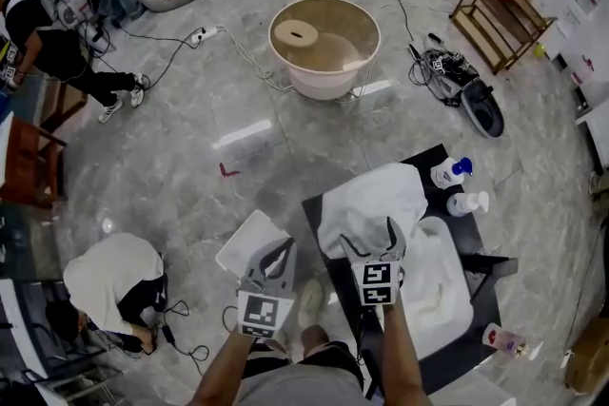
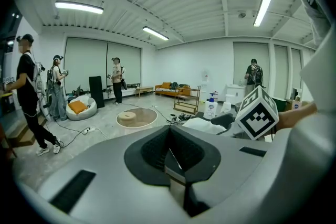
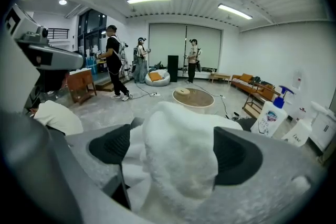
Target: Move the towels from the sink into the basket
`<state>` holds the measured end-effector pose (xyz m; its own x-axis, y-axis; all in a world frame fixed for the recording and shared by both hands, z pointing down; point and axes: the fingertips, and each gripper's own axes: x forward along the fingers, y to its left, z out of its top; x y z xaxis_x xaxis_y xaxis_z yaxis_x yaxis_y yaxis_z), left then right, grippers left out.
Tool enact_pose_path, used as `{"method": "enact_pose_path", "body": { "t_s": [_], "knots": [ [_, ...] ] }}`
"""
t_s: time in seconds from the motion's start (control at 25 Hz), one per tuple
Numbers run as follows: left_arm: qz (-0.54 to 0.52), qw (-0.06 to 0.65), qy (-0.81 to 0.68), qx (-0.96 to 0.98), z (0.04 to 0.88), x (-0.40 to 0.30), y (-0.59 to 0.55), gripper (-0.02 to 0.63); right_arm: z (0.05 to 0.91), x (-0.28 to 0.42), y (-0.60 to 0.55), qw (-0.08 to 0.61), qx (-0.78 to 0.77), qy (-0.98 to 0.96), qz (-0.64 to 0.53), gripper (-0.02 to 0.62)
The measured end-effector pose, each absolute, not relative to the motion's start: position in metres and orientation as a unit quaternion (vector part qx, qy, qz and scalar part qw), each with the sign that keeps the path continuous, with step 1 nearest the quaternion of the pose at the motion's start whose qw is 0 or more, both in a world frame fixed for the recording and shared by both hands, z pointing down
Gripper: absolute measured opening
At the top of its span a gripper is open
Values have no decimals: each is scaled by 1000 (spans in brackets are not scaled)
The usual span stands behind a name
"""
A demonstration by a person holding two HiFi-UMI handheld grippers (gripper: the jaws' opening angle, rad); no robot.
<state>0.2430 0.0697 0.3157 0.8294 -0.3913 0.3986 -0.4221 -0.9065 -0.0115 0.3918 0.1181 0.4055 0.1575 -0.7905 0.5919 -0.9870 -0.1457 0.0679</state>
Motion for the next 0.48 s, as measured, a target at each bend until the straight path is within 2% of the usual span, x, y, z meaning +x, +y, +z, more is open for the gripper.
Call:
{"method": "enact_pose_path", "body": {
  "t_s": [0.48],
  "knots": [
    [222, 55, -228, 946, 345, 247, 52, 9, 467, 406, 105, 304, 704, -593, 243, 517]
  ]
}}
